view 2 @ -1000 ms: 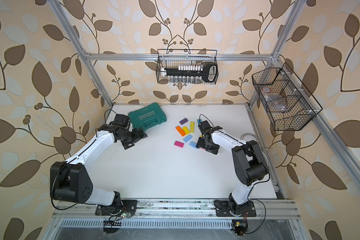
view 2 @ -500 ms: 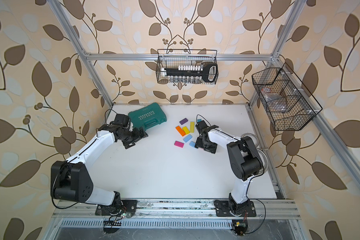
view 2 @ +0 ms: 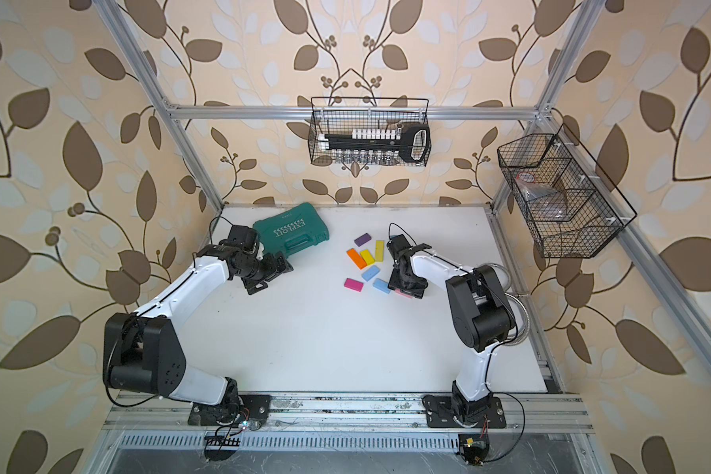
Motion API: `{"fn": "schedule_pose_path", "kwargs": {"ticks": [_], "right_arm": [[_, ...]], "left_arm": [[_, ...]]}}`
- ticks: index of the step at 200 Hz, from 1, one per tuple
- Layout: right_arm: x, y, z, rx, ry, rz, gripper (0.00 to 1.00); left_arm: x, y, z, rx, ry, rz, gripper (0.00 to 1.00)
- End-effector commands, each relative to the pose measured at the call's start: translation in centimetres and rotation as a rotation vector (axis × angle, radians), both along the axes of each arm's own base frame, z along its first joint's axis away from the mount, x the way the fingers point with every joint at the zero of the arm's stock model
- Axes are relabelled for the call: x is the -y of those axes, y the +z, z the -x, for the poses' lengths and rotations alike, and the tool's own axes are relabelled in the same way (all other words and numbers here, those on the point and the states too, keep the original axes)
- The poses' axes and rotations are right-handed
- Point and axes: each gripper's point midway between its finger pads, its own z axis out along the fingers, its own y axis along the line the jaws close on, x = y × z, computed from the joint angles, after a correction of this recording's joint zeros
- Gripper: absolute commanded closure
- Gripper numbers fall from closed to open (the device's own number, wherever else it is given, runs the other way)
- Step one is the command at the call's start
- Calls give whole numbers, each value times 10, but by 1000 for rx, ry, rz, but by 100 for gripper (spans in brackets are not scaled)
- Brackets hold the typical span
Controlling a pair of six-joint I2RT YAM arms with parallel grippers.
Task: Assemble the letter c with building blocks
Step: Pick up the building block from the center of the board.
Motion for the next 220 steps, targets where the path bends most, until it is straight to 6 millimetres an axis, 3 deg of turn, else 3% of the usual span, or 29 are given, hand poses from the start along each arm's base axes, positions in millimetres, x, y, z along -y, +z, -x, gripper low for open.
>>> {"fn": "schedule_pose_path", "kwargs": {"ticks": [1, 93, 128, 165, 220], "right_arm": [[2, -6, 2, -17, 1, -1, 29], [-1, -16, 3, -38, 14, -26, 27], [-1, -16, 6, -38, 54, -29, 37], [4, -2, 17, -4, 134, -15, 49], [-15, 9, 41, -13, 323, 5, 50]], "left_arm": [[5, 10, -9, 29, 2, 14, 1], [5, 14, -8, 34, 5, 21, 1], [4, 14, -5, 32, 1, 14, 1], [4, 14, 1, 29, -16, 5, 1], [5, 22, 8, 51, -31, 11, 1]]}}
